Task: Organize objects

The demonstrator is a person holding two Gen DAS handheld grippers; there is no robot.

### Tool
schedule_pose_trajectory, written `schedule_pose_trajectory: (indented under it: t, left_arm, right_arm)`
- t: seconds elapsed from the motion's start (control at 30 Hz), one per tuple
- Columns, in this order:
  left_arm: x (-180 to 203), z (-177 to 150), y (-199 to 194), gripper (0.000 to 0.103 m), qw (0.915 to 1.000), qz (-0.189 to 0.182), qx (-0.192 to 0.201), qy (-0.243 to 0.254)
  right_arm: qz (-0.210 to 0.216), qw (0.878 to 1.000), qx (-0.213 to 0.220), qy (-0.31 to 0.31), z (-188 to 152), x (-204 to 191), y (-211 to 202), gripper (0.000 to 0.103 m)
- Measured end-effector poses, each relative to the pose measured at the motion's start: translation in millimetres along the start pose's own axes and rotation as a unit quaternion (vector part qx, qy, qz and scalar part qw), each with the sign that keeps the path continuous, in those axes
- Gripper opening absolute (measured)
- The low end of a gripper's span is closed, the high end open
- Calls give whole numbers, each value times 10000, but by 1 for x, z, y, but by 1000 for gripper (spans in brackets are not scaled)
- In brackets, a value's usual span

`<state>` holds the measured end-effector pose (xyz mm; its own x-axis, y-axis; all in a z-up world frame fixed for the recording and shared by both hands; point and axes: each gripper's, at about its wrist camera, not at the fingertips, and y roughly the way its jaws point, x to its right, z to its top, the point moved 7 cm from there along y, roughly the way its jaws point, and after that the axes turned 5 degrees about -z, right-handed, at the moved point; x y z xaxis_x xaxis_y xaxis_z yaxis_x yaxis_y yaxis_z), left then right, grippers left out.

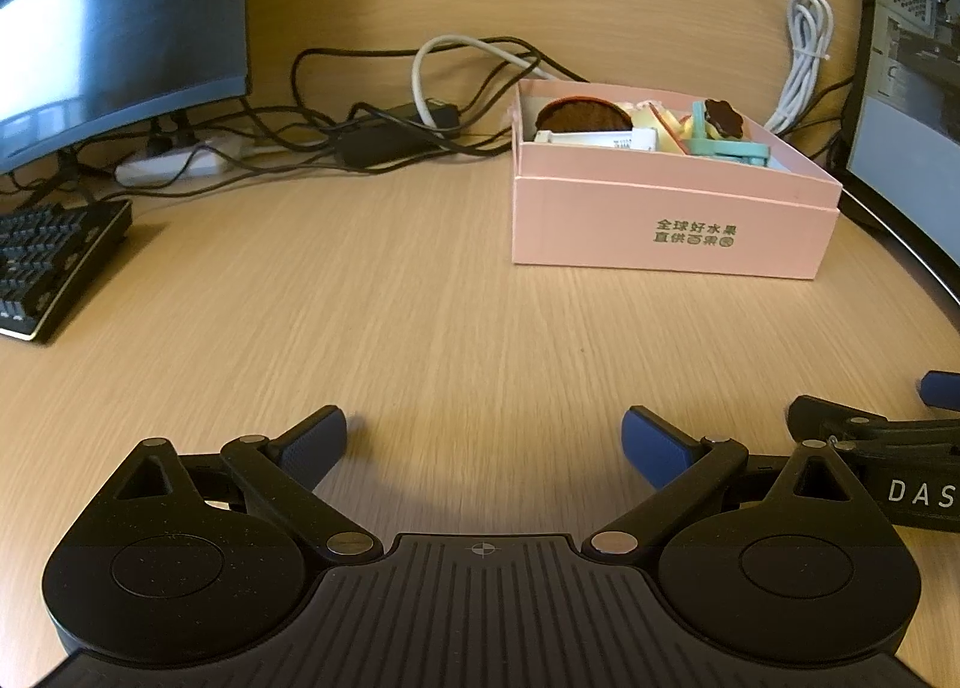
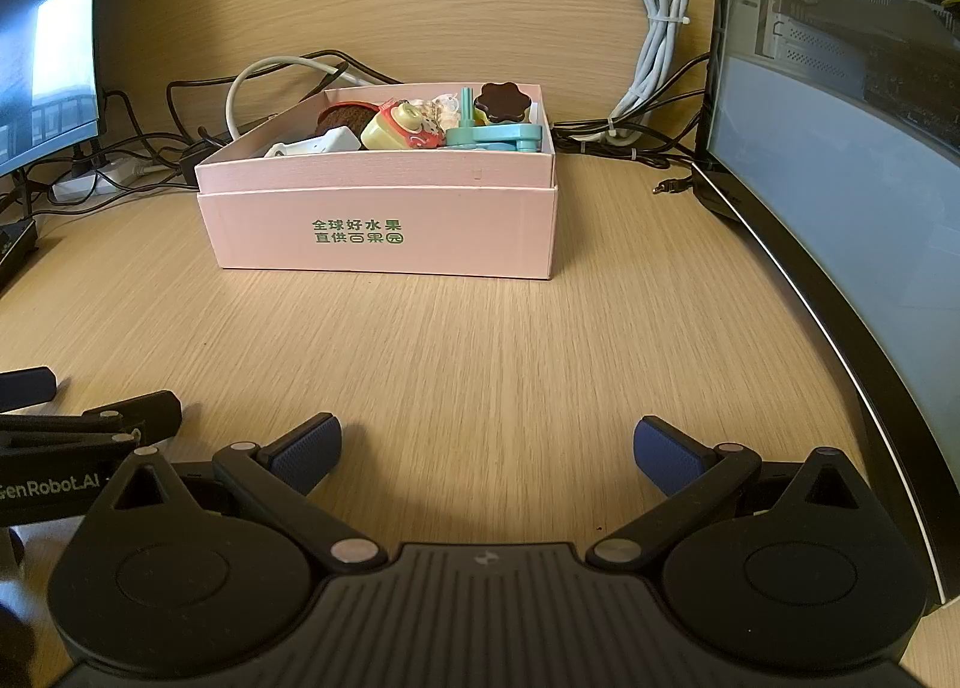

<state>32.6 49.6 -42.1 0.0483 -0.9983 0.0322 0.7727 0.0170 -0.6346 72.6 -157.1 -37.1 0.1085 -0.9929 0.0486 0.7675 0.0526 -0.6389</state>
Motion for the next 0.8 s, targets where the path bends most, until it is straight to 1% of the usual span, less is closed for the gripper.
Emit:
schedule_pose_trajectory:
  t: [0.23, 0.8]
  left_arm:
    - [-1, 3, 3, 102, 9997, -235, -22, 116]
    - [-1, 2, 3, 102, 9997, -217, -21, 109]
  right_arm:
    - [-1, 10000, 0, 1, 0, 0, 0, 103]
    - [-1, 10000, 1, 1, 0, 0, 0, 103]
